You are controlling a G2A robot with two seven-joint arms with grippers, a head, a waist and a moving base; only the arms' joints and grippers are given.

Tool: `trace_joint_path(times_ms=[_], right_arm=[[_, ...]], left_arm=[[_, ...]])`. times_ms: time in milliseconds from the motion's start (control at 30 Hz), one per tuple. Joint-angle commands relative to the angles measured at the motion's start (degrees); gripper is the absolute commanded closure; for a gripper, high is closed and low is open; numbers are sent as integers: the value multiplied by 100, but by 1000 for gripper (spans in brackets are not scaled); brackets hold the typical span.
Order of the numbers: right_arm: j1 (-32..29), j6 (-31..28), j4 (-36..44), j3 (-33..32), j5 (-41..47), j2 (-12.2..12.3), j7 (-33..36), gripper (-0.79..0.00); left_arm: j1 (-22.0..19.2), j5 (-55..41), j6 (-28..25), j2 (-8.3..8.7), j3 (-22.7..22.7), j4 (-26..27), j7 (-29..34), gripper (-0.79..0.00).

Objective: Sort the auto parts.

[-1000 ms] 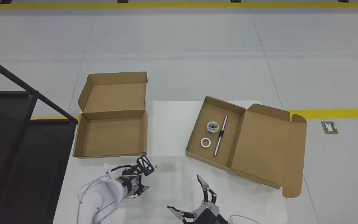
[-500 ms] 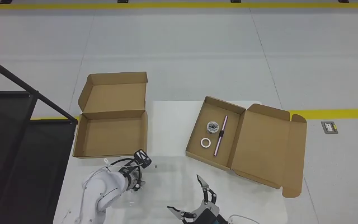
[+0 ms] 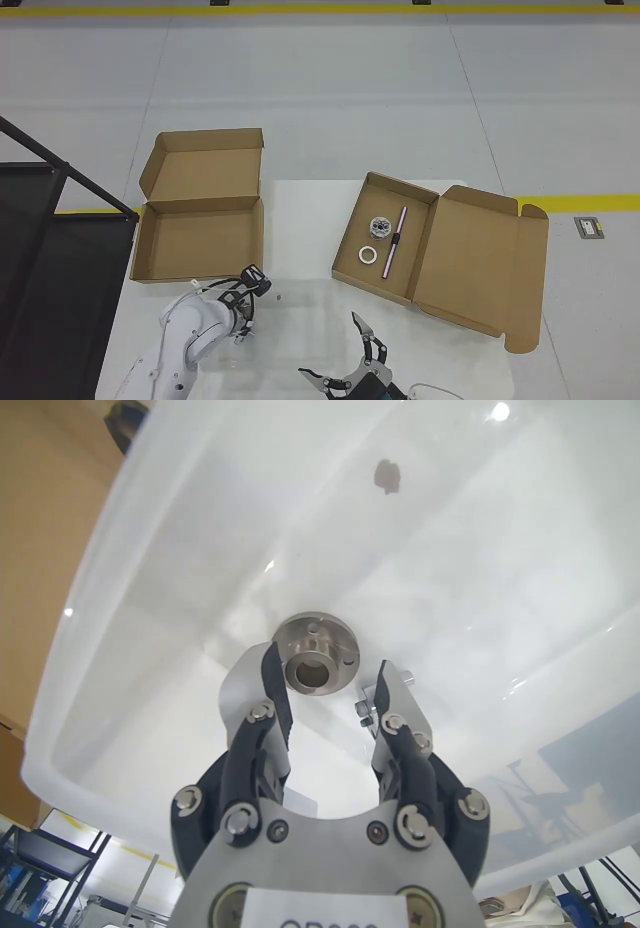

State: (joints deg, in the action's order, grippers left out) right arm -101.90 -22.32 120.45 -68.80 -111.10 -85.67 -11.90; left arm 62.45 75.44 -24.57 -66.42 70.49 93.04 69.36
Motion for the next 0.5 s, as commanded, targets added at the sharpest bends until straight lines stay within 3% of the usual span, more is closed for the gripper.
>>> trace_joint_path(times_ms=[0,467], right_arm=[[0,0,0,0,0,0,0,-785],[0,0,0,0,0,0,0,-785]], left_arm=[[-25,15,29,-1,-28,-32,-5,-376],[-227,65,216,-16,-204,-317,10,-342]])
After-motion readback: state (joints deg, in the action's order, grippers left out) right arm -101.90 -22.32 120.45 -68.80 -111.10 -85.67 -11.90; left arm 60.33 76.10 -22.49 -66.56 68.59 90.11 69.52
